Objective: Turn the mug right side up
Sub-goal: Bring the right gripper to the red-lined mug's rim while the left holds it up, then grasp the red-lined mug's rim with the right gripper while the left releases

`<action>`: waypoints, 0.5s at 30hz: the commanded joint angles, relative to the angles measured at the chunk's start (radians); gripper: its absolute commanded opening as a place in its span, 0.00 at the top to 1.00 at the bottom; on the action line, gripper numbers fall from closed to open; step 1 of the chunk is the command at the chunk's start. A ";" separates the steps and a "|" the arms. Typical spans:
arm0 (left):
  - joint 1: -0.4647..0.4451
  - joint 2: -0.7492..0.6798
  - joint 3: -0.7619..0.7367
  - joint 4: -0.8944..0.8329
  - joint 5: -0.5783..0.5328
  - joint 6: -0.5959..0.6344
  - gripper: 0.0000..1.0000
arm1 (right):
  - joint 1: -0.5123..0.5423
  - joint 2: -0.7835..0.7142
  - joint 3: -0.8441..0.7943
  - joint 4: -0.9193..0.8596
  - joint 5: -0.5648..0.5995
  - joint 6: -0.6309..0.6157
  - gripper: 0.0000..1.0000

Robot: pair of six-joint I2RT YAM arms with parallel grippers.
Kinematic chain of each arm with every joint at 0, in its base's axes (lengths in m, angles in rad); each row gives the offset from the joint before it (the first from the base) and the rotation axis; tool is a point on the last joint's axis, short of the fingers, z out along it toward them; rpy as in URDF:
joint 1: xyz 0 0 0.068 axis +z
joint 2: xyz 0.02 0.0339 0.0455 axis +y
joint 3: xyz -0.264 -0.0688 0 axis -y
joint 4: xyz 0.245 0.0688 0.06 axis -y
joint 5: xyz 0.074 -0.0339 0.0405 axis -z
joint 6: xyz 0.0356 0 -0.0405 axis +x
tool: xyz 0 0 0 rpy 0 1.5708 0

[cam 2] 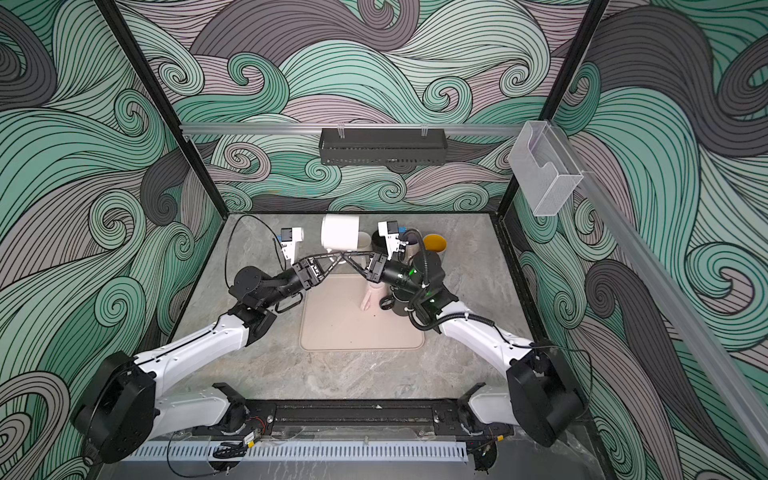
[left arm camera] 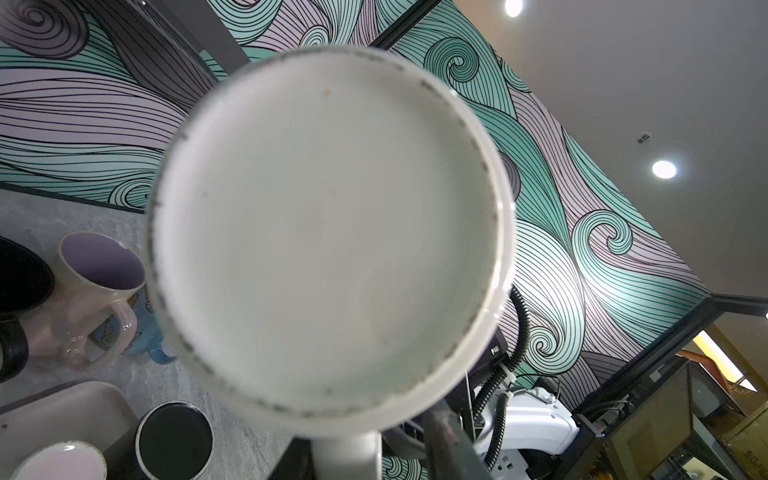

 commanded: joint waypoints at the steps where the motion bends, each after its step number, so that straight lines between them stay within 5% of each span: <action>1: 0.009 -0.049 0.044 -0.045 0.003 0.062 0.62 | -0.001 -0.038 0.007 0.032 0.017 -0.042 1.00; 11: 0.040 -0.054 0.030 -0.068 -0.014 0.064 0.74 | 0.000 -0.063 0.005 -0.027 -0.012 -0.076 1.00; 15: 0.040 -0.031 0.041 -0.062 0.004 0.054 1.00 | 0.002 -0.056 0.004 -0.012 -0.024 -0.071 1.00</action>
